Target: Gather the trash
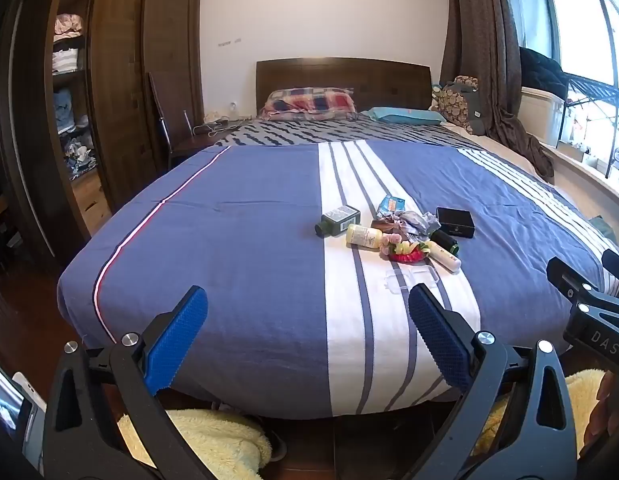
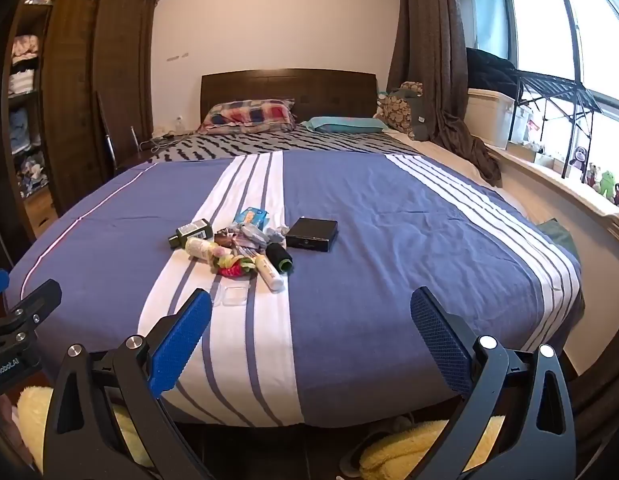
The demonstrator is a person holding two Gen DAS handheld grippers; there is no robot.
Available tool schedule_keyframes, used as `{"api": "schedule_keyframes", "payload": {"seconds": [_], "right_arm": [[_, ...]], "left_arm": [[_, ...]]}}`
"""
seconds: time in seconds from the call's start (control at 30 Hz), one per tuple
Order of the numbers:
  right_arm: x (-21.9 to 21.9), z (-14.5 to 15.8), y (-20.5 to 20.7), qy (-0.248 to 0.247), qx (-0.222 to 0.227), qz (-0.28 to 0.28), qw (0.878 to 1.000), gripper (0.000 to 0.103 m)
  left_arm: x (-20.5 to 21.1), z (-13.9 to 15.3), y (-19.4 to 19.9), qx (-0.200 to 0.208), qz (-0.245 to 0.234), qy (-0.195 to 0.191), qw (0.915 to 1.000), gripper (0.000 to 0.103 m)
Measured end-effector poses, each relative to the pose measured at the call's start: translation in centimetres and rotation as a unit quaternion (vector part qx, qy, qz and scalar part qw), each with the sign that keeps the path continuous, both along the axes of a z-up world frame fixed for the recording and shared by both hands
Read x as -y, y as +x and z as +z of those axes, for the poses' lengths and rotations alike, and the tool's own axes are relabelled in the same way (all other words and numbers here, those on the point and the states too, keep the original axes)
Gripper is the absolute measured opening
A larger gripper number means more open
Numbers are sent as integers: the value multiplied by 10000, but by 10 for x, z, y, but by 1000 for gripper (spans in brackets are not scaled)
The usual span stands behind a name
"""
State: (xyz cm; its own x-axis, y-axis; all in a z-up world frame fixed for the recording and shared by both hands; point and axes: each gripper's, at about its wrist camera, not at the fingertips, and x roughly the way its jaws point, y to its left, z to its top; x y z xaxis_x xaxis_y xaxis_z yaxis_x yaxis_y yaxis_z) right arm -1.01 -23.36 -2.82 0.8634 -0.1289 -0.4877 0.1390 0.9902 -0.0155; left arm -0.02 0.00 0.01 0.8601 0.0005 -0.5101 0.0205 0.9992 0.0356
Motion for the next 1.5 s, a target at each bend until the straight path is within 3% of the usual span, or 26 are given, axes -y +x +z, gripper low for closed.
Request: {"api": "schedule_keyframes", "payload": {"seconds": [1.5], "right_arm": [[-8,9,-4,11,112,216,9997,100]], "left_arm": [[-5,13,-7,149,47,-71,9999,95]]}}
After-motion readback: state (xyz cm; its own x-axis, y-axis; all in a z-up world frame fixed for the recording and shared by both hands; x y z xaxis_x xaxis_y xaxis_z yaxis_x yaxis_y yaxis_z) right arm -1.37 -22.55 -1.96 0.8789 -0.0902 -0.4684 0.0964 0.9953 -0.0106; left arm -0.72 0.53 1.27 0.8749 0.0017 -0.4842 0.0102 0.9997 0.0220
